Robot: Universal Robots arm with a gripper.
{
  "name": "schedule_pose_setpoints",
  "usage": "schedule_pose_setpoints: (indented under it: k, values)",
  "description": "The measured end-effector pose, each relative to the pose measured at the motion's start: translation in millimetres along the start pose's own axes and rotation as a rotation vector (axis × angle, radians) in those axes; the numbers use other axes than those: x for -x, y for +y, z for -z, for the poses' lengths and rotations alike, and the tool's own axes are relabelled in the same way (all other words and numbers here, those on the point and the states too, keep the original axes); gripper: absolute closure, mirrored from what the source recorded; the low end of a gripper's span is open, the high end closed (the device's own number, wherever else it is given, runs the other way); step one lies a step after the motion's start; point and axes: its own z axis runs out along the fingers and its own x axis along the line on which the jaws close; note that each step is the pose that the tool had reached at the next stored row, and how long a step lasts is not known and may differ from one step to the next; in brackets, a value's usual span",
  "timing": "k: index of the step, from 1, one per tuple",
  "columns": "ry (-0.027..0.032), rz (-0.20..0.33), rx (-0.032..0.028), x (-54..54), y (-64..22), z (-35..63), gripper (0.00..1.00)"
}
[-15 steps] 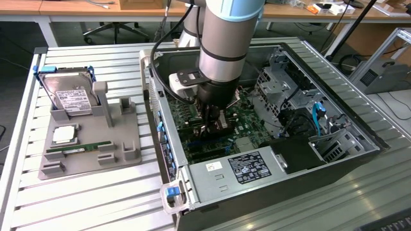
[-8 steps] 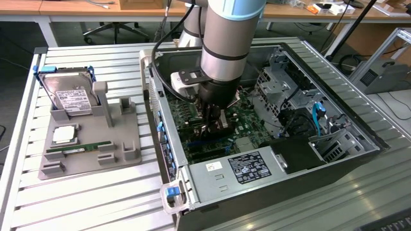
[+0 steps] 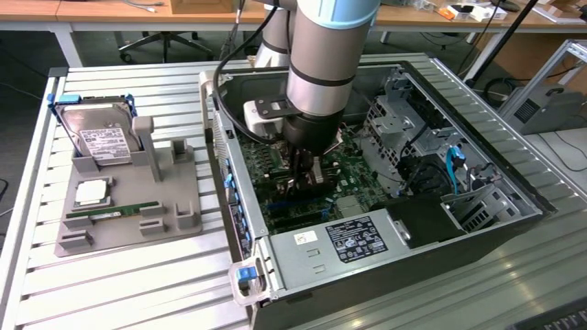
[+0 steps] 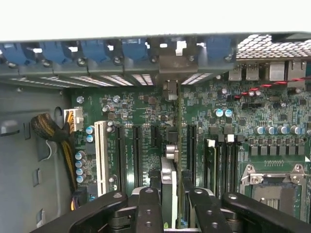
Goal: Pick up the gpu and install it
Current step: 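Insert the gpu into the slot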
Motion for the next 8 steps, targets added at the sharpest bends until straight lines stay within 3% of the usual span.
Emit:
schedule_pose_setpoints:
  k: [8]
  values:
    - [0.0002,-0.006,0.0003,0.1,0.0,0.0,0.73]
